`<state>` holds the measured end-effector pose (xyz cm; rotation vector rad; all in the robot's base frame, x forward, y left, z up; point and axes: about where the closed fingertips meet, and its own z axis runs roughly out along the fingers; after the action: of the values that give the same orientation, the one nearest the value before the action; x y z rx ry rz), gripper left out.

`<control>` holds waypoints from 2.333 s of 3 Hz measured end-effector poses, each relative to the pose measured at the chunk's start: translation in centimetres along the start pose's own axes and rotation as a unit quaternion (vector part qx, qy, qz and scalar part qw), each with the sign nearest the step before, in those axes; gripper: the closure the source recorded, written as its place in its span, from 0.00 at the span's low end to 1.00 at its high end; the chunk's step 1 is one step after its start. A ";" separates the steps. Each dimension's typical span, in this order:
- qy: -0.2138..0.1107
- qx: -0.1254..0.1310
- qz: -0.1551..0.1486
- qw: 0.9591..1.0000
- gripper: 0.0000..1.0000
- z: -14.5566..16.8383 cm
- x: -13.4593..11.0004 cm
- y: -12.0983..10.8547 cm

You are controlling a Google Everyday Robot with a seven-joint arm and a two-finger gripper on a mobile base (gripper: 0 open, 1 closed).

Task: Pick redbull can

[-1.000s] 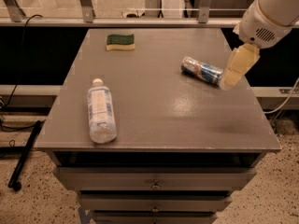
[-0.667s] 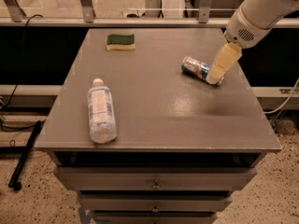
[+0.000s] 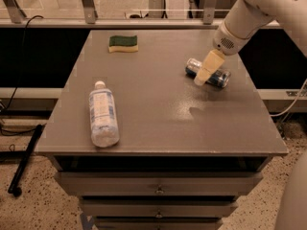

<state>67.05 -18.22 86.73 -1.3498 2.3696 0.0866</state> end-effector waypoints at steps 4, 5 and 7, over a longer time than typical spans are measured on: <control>0.051 -0.002 0.027 0.998 0.65 4.2 -2.5 -1.0; 0.028 0.012 0.016 0.999 0.88 2.1 -3.7 -1.3; -0.143 -0.003 -0.022 0.989 1.00 -3.5 -5.8 -1.5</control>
Offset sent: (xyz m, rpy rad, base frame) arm 0.0368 0.0269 -0.0334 -0.0855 0.0950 -0.0751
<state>69.76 -15.19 92.32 -1.2966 2.1007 0.2561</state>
